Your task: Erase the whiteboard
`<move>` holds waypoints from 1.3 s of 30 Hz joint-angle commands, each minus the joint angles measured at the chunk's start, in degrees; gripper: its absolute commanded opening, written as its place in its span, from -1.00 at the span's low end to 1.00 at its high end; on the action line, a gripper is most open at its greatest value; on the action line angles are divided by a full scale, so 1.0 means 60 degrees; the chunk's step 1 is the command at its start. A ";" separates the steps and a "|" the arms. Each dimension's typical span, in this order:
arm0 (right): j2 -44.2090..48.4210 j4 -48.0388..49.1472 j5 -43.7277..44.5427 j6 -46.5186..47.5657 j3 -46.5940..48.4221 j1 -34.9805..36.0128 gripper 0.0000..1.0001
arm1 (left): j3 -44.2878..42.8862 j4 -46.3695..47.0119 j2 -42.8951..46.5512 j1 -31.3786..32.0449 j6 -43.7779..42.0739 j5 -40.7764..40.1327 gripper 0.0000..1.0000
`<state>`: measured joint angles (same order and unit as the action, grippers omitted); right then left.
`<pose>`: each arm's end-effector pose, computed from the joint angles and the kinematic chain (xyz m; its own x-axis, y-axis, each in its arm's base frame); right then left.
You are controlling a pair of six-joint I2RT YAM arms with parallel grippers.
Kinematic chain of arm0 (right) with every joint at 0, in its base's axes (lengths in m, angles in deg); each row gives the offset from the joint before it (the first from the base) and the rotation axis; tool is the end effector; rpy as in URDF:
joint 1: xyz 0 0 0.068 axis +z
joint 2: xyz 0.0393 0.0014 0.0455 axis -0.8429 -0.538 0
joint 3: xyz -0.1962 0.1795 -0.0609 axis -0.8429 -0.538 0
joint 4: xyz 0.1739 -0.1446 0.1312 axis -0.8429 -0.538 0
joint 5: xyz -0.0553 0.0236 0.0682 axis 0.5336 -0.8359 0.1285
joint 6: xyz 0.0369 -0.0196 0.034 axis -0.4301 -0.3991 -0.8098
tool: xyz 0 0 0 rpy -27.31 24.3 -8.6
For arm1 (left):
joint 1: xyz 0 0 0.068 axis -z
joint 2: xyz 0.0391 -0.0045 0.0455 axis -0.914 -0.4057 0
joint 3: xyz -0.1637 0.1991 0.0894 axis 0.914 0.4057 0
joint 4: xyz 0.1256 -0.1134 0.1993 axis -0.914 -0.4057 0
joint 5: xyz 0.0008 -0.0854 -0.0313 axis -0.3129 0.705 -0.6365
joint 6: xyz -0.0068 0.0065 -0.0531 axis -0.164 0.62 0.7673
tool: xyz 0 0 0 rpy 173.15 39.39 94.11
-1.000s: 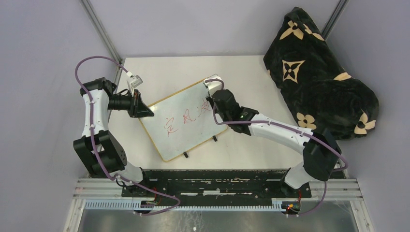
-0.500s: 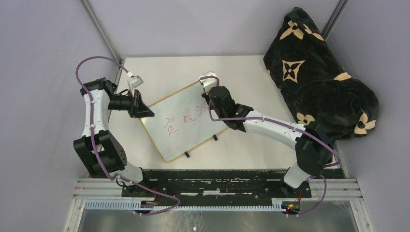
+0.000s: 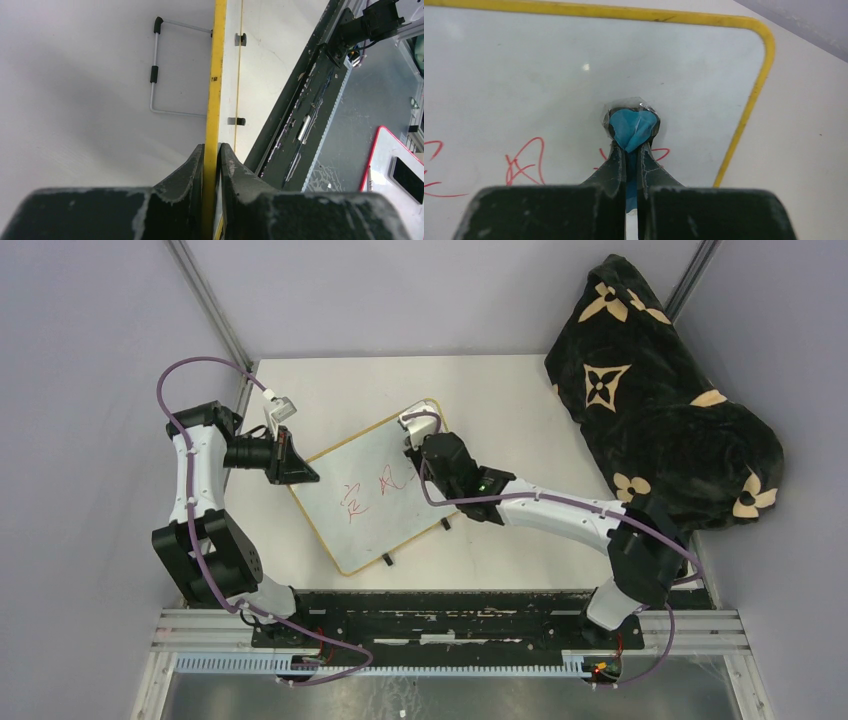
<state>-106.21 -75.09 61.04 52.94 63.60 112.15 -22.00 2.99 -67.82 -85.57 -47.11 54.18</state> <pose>0.2323 0.3012 0.2911 -0.2371 -0.2194 -0.9464 -0.4828 0.8719 -0.0812 0.2501 0.0558 0.3136 -0.6257 0.2483 -0.7395 0.7347 0.5061 -0.4518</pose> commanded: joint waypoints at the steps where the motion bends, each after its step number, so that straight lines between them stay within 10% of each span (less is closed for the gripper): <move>1: -0.0165 0.1299 -0.0182 -0.0130 -0.0512 0.0465 -0.99 | 0.0011 0.0355 -0.0051 0.0014 -0.0705 -0.0577 -0.94; 15: -0.0986 0.5520 0.2073 0.0087 -0.2480 0.0732 -0.99 | 0.0215 0.0345 0.0059 0.0015 -0.0786 -0.0501 -0.94; 39: -0.0330 0.4029 0.1335 -0.0123 -0.2181 -0.0677 -0.98 | 0.0305 0.0353 0.0288 0.0025 -0.0848 -0.0613 -0.94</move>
<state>-109.36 -47.68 73.56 53.99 48.87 107.95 -20.23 2.86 -67.67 -85.53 -47.22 54.27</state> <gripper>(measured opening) 0.041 0.202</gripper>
